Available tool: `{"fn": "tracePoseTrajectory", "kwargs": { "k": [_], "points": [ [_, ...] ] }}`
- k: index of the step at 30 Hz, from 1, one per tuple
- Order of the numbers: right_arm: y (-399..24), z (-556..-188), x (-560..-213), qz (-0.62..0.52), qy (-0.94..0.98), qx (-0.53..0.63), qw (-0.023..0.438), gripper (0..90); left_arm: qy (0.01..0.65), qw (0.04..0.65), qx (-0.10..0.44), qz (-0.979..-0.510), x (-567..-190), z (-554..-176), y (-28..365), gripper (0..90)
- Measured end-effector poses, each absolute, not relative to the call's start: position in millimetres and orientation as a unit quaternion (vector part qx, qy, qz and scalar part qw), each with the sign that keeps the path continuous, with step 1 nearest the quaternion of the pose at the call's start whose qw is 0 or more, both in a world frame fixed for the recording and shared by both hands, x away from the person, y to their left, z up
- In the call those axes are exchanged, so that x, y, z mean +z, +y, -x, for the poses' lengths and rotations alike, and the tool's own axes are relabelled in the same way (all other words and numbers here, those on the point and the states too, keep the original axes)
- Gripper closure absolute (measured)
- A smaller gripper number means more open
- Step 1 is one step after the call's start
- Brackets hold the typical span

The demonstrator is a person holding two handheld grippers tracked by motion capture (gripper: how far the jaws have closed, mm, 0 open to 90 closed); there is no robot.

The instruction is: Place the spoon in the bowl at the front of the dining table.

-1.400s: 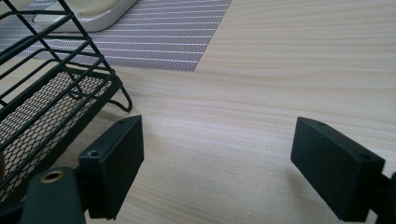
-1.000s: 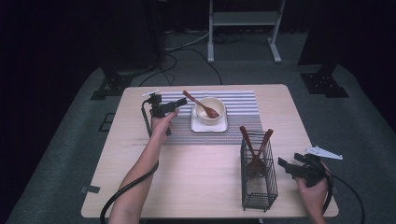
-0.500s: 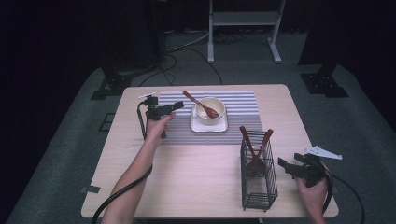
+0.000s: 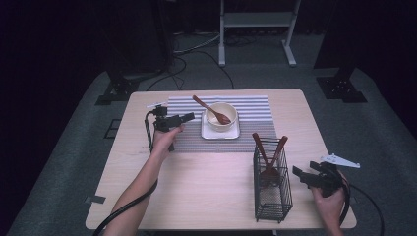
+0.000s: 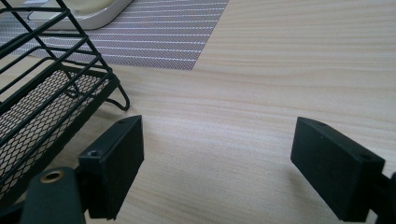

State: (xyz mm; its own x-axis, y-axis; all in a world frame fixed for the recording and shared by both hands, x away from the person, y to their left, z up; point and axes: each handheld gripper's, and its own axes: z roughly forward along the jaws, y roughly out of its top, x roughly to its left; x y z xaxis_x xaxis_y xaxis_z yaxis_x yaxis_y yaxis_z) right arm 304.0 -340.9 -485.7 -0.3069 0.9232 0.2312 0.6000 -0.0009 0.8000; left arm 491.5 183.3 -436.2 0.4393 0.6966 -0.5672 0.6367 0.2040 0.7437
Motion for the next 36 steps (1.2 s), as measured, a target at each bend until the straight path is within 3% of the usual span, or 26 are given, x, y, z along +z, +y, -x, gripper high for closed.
{"fn": "tracePoseTrajectory", "kwargs": {
  "k": [36],
  "points": [
    [-340,-304,-486,-0.559,0.683,0.431,0.188,16.1,0.502,0.564,0.027,-0.656,-434,-457,192,2.6]
  ]
}}
